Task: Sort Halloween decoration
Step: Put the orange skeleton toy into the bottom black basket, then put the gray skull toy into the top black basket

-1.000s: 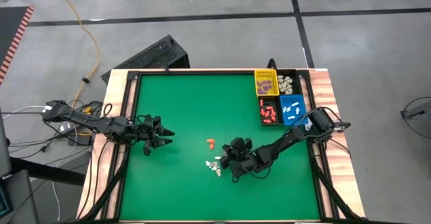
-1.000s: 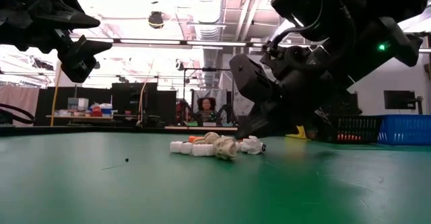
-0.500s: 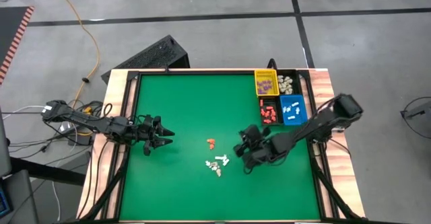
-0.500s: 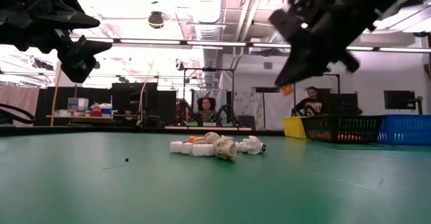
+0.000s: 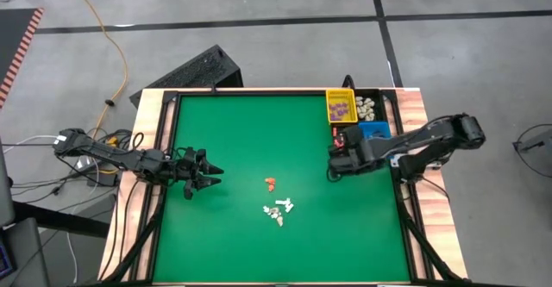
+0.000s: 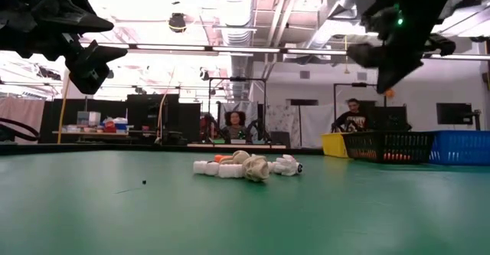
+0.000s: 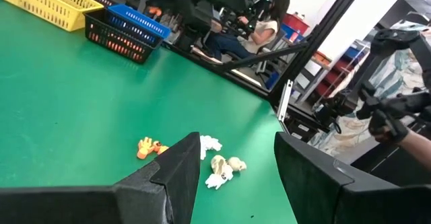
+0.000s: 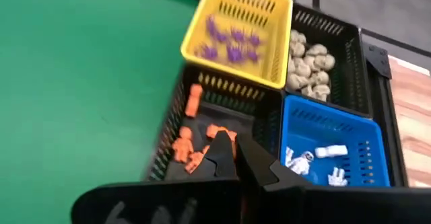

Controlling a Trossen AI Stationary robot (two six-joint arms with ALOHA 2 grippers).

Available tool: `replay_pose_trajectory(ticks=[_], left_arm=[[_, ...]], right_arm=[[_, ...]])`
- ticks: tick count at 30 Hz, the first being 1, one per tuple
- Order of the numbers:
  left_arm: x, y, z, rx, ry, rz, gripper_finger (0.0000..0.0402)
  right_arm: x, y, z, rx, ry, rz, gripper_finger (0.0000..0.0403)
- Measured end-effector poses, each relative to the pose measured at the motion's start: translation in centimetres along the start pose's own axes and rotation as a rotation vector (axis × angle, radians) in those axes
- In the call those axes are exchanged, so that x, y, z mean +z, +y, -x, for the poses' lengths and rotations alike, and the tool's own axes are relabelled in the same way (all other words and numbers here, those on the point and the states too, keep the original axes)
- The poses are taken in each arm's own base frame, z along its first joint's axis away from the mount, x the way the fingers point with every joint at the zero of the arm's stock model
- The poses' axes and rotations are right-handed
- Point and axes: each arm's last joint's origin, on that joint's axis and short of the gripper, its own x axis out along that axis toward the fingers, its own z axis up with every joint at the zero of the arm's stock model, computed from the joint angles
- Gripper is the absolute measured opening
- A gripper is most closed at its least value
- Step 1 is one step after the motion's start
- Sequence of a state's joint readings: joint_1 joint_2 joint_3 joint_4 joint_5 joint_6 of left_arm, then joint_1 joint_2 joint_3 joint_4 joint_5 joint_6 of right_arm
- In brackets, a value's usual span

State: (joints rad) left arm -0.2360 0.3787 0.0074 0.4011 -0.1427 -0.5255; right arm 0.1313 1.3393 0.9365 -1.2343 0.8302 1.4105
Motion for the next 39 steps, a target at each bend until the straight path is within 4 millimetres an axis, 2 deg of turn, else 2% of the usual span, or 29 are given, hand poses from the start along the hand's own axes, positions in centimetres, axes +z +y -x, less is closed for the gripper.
replay_pose_trajectory(ticks=[5, 9, 13, 17, 20, 23, 26, 30, 34, 37, 39], left_arm=[[0.0, 0.0, 0.0, -0.001, 0.001, 0.001, 0.018], [0.0, 0.0, 0.0, -0.011, 0.006, 0.01, 0.018], [0.0, 0.0, 0.0, -0.013, 0.008, 0.01, 0.018], [0.0, 0.0, 0.0, -0.012, 0.01, 0.008, 0.018], [-0.1, 0.0, 0.0, -0.01, 0.013, 0.006, 0.018], [-0.2, 0.1, 0.0, -0.004, 0.024, 0.005, 0.018], [-0.3, 0.1, 0.0, 0.011, 0.032, 0.002, 0.018], [-0.3, 0.2, 0.0, 0.019, 0.032, -0.004, 0.018], [-0.3, 0.2, 0.0, 0.026, 0.028, -0.007, 0.018], [-0.3, 0.2, 0.0, 0.026, 0.028, -0.006, 0.018], [-0.3, 0.2, 0.0, 0.026, 0.028, 0.0, 0.018]], right_arm=[[-0.3, 0.6, -2.7, -0.045, 0.11, 0.039, 0.0033], [-0.1, 0.9, -3.7, -0.06, 0.151, 0.038, 0.0098], [0.0, 1.1, -3.9, -0.048, 0.148, 0.05, 0.0174], [-0.2, 2.1, -3.2, 0.05, 0.113, 0.099, 0.0225], [-0.7, 3.7, -2.0, 0.197, 0.057, 0.136, 0.0234], [-1.6, 6.0, 0.3, 0.41, -0.036, 0.201, 0.023], [-3.3, 8.4, 2.9, 0.621, -0.126, 0.236, 0.0223], [-6.8, 11.4, 5.2, 0.813, -0.187, 0.211, 0.0217], [-11.4, 14.6, 5.9, 0.897, -0.253, 0.226, 0.0213], [-13.7, 16.7, 6.6, 0.895, -0.281, 0.275, 0.021], [-14.6, 18.0, 7.2, 0.882, -0.301, 0.293, 0.021]])
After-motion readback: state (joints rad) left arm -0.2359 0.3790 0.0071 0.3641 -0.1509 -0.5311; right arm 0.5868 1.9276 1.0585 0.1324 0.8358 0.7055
